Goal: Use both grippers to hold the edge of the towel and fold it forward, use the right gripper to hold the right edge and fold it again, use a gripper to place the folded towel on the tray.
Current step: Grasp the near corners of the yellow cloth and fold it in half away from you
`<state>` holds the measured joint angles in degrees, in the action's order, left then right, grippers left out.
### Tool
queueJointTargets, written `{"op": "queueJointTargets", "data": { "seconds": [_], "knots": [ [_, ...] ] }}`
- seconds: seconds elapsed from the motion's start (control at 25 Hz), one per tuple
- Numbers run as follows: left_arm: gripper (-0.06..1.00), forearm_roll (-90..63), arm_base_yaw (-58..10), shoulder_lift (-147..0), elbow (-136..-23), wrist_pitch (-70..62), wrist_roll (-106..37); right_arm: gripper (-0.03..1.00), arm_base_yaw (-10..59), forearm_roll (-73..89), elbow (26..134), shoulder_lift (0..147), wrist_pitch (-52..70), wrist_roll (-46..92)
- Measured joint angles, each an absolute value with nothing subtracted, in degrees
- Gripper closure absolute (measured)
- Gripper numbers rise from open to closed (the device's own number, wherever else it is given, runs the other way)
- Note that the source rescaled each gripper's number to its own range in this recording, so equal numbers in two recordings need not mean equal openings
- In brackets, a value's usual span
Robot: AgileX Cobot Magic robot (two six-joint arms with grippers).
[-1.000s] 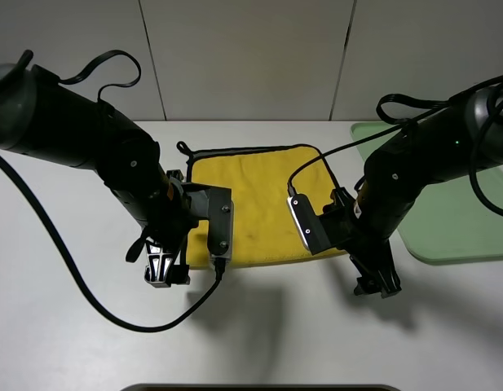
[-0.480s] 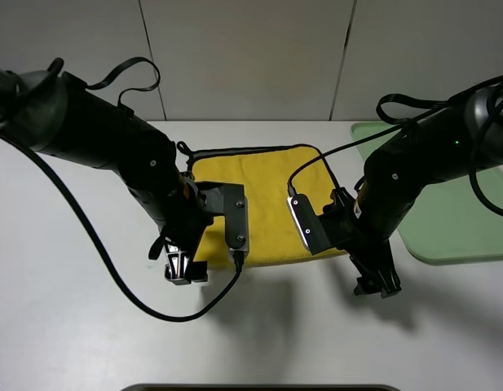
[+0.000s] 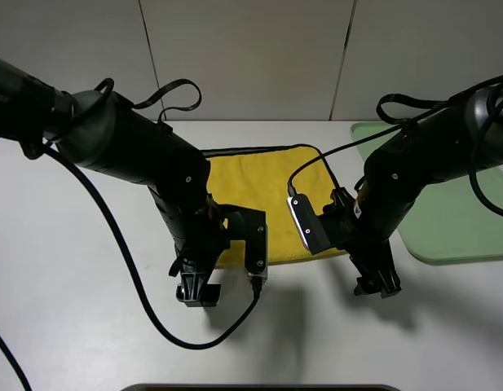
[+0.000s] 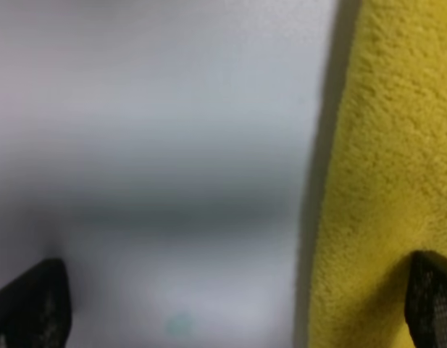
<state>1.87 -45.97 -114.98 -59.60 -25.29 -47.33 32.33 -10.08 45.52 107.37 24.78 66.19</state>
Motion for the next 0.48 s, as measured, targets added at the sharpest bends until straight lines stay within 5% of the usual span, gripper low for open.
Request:
{"op": "queueJointTargets", "data": {
  "seconds": [0.48],
  "knots": [
    [0.0, 1.5, -46.0, -116.8, -60.6, -27.0, -47.3, -0.03, 32.3, -9.7, 45.5, 107.4, 24.7, 66.3]
  ]
}}
